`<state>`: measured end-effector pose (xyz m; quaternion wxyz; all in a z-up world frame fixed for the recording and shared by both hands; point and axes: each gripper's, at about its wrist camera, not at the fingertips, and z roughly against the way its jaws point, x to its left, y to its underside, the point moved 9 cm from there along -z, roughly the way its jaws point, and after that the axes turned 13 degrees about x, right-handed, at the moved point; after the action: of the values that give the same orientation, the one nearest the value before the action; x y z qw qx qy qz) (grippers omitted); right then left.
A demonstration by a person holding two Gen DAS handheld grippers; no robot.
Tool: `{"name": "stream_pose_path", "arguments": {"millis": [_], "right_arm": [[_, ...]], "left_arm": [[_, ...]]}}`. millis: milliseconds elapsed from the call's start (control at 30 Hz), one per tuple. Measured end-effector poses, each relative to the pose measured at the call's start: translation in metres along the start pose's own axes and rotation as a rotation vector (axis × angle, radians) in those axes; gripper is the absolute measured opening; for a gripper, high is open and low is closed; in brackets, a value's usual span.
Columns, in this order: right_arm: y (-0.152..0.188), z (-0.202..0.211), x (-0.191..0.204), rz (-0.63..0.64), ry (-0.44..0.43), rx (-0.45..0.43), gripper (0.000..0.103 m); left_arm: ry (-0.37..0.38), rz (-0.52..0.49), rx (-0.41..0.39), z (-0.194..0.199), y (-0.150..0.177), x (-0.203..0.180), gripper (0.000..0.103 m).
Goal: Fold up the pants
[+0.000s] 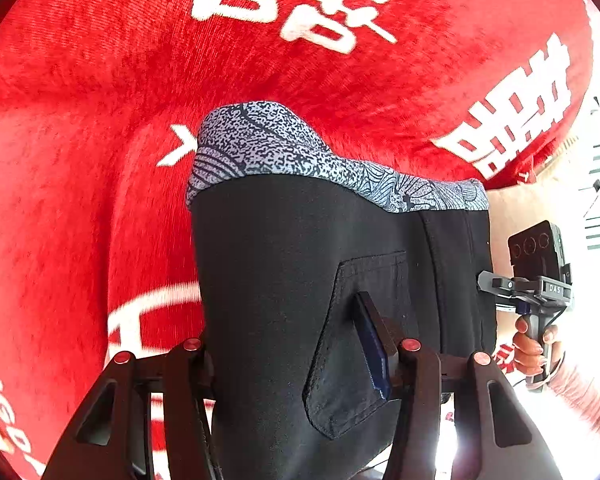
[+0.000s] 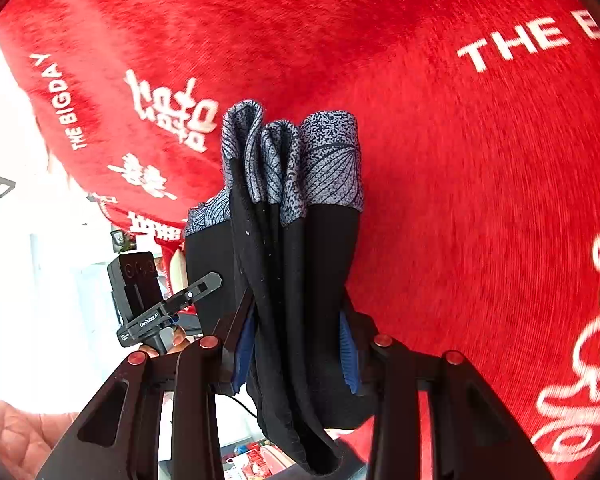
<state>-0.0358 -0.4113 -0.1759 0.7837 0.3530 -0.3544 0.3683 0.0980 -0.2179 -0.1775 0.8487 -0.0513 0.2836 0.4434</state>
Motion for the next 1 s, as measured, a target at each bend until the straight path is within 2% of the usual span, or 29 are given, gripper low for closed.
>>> {"name": "stream_pose_path", "arguments": {"millis": [133,267,367,433,467,567,600,700,733,767,800,900,1000], "right_arm": [[0.030,-0.004,0.001,-0.006,0.004,0.010,0.040],[0.055,-0.017,-0.011,-0.019,0.021,0.011,0.040],[0.066,-0.031,-0.032,-0.034,0.066,0.004,0.041],[0.070,-0.039,-0.046,-0.036,0.131,-0.002,0.043],[0.070,-0.041,-0.049,-0.036,0.170,-0.012,0.048],[0.071,-0.037,-0.054,-0.062,0.257,-0.058,0.059],[0.072,-0.033,-0.055,-0.072,0.314,-0.077,0.061],[0.077,-0.017,-0.054,-0.098,0.459,-0.134,0.061],[0.079,-0.012,-0.052,-0.110,0.493,-0.154,0.061],[0.082,-0.007,-0.049,-0.122,0.527,-0.176,0.056],[0.088,-0.002,-0.046,-0.128,0.537,-0.201,0.044],[0.104,0.003,-0.034,-0.134,0.560,-0.242,0.029],[0.125,-0.009,-0.017,-0.080,0.632,-0.248,0.027]], "left_arm": [[-0.016,0.009,0.014,0.006,0.031,0.001,0.054],[-0.019,0.031,0.029,-0.014,0.054,0.004,0.054],[-0.037,0.047,0.038,-0.039,0.068,0.021,0.055],[-0.071,0.081,0.025,-0.051,0.073,0.033,0.067],[-0.096,0.095,-0.009,-0.050,0.072,0.038,0.079],[-0.148,0.136,-0.063,-0.038,0.073,0.051,0.080],[-0.161,0.152,-0.070,-0.033,0.074,0.055,0.080],[-0.267,0.158,-0.117,-0.008,0.076,0.059,0.080],[-0.278,0.151,-0.132,0.000,0.077,0.056,0.080],[-0.277,0.145,-0.143,0.006,0.078,0.054,0.080],[-0.283,0.129,-0.155,0.014,0.082,0.050,0.080],[-0.318,0.054,-0.153,0.020,0.102,0.034,0.080],[-0.305,-0.001,-0.107,0.004,0.128,0.014,0.080]]}}
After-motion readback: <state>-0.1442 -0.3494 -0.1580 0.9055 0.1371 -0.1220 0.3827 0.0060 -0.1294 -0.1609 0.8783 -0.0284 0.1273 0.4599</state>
